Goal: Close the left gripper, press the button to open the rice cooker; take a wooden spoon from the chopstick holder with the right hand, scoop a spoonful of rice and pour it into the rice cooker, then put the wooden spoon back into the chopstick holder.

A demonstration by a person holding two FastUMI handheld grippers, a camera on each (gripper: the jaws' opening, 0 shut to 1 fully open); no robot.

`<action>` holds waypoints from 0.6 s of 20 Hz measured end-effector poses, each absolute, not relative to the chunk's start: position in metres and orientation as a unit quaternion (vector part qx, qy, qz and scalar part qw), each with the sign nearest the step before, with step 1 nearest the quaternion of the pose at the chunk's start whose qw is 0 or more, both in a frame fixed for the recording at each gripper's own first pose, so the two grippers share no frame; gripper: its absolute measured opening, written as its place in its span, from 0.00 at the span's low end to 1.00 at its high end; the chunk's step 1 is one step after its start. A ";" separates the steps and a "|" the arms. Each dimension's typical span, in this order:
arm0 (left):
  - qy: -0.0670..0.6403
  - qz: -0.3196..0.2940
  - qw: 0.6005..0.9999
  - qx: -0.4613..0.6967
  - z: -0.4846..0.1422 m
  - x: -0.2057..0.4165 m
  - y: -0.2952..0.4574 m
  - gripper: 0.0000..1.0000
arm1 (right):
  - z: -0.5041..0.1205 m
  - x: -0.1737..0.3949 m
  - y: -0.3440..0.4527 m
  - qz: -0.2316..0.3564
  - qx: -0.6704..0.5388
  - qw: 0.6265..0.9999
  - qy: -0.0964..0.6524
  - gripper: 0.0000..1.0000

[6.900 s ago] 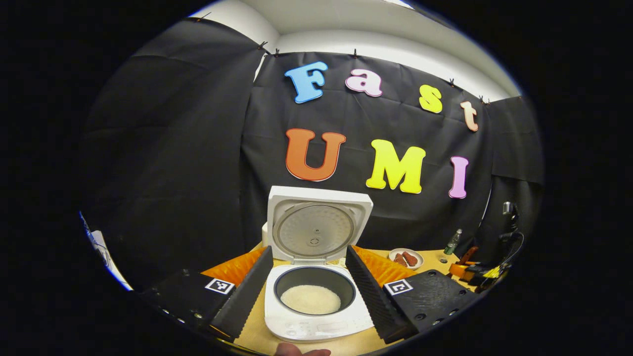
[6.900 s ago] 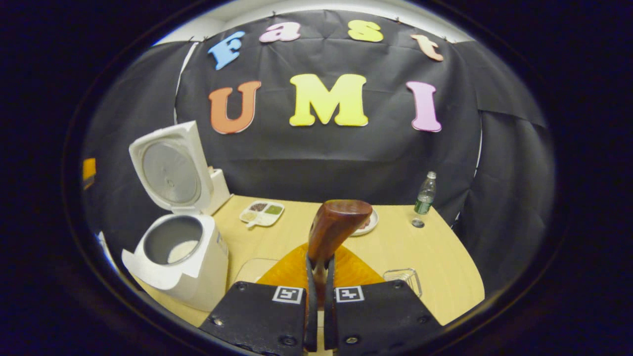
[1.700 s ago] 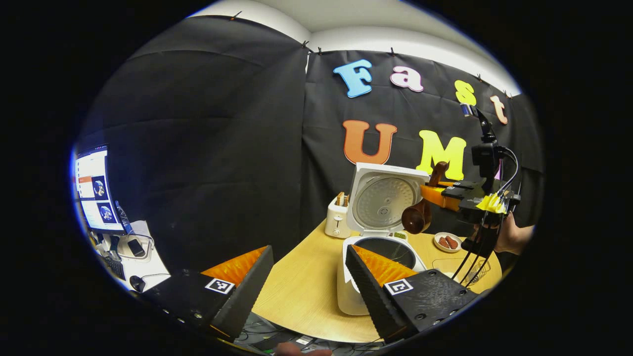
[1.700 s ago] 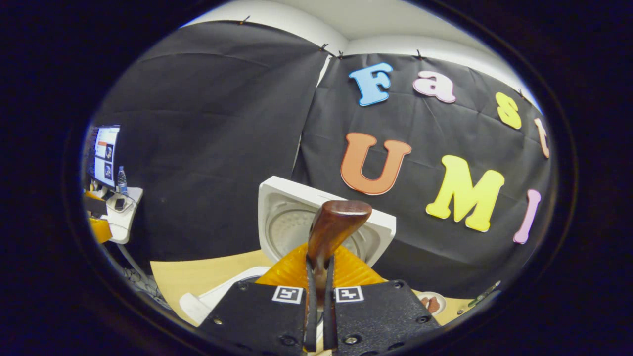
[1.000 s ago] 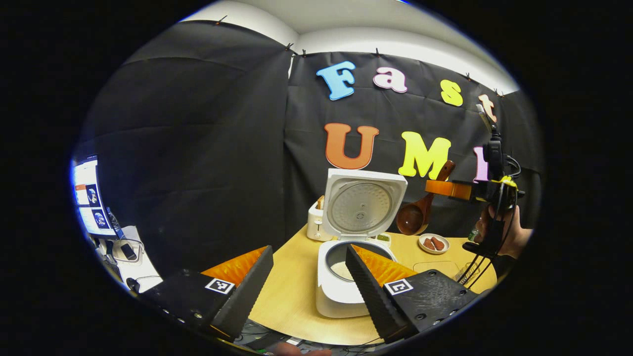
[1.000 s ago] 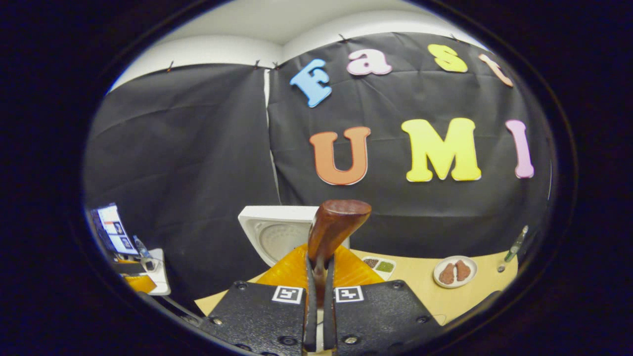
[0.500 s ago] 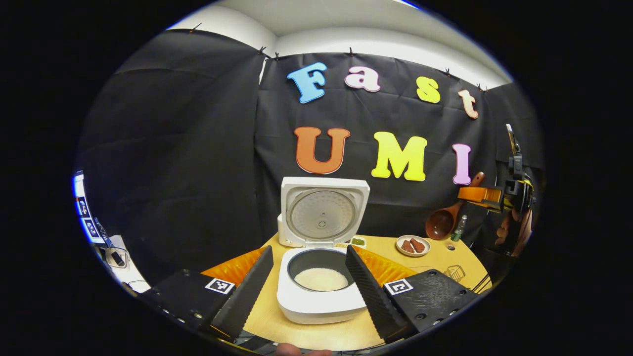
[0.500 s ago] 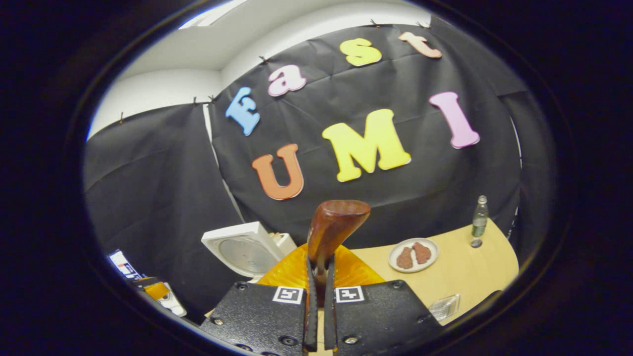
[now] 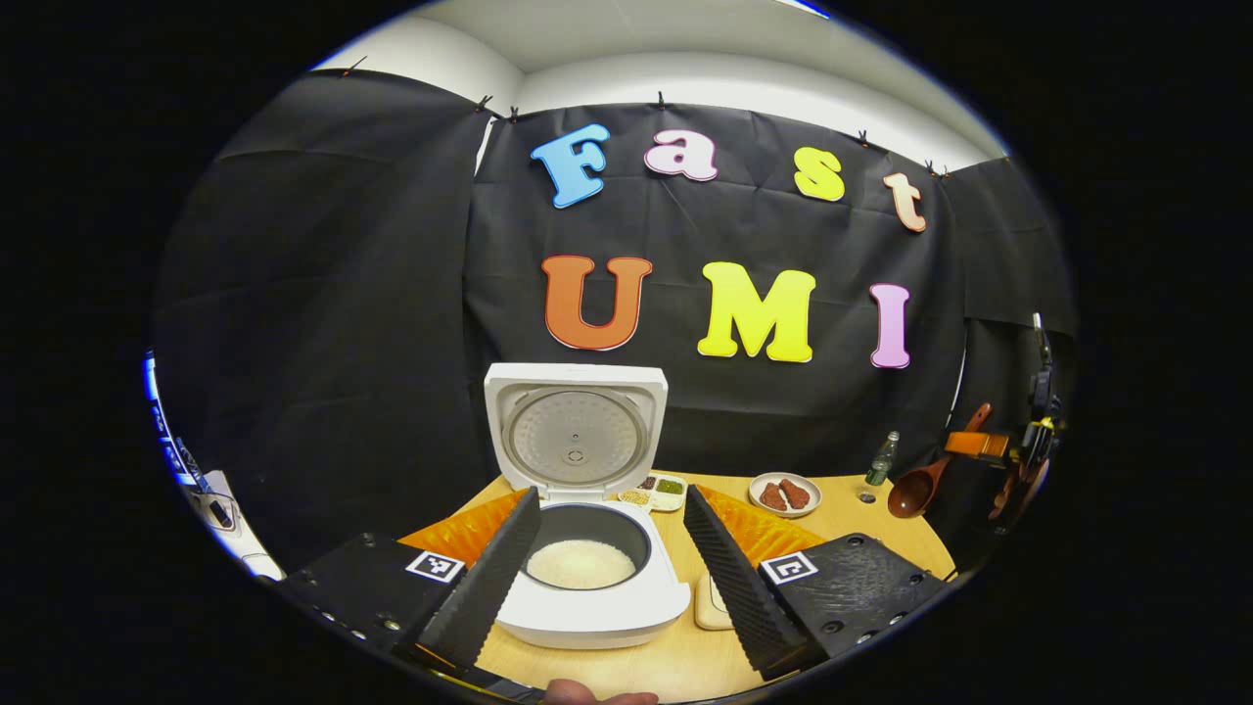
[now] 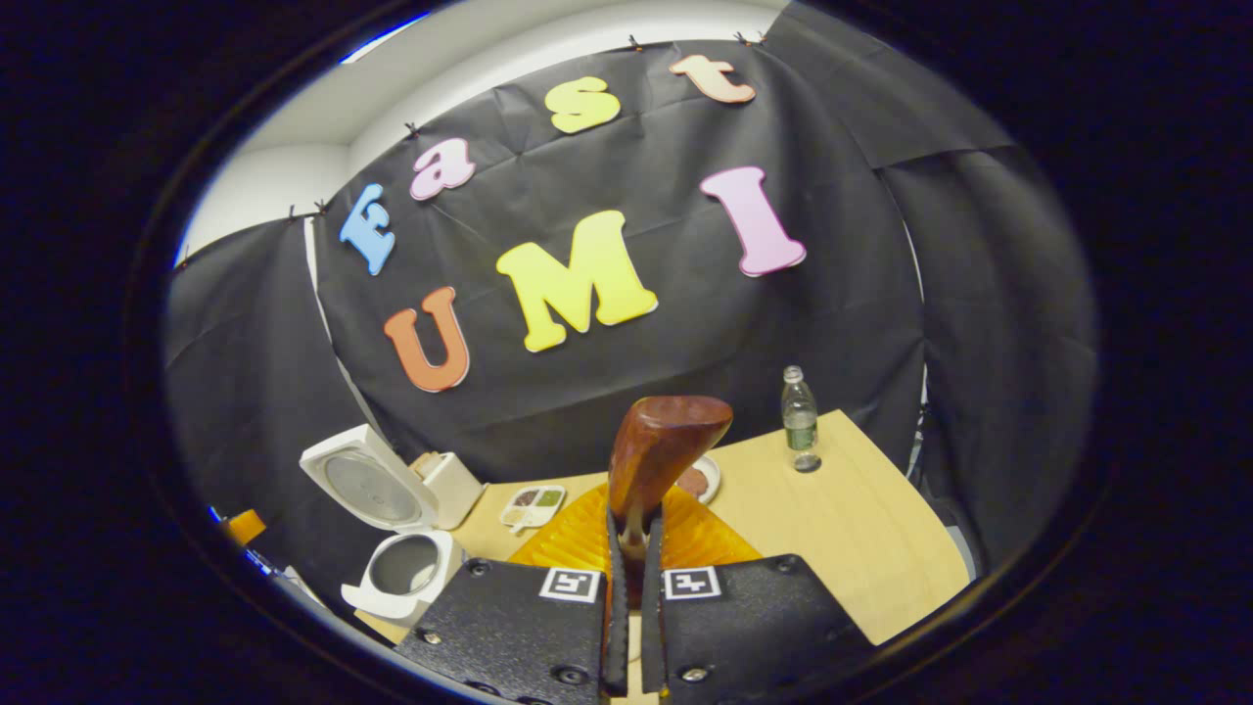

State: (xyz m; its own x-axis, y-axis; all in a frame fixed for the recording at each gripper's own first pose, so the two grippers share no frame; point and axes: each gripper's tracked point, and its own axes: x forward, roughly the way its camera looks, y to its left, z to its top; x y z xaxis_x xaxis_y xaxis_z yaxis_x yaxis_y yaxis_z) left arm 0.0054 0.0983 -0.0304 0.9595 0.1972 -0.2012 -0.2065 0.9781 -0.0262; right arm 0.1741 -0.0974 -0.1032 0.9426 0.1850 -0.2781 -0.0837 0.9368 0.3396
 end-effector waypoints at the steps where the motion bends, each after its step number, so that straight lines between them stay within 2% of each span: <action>1: 0.101 0.103 0.989 -0.026 -0.031 0.006 0.093 0.94 | -0.115 0.176 -0.105 0.062 0.167 0.971 0.161 0.11; 5: 0.110 0.121 0.986 -0.015 -0.027 0.003 0.090 0.95 | -0.165 0.187 -0.121 0.039 0.175 0.966 0.187 0.10; 12: 0.123 0.147 0.981 -0.014 -0.023 -0.010 0.087 0.94 | -0.238 0.207 -0.122 0.033 0.156 0.962 0.222 0.10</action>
State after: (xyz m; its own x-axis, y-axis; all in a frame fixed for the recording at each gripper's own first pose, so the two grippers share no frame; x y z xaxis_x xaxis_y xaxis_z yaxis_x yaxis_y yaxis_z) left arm -0.0097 0.0869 -0.0230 0.9264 0.2848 -0.2463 -0.2919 0.9564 0.0081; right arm 0.2069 -0.1224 -0.2382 0.8989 0.1333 -0.4173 0.0053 0.9492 0.3146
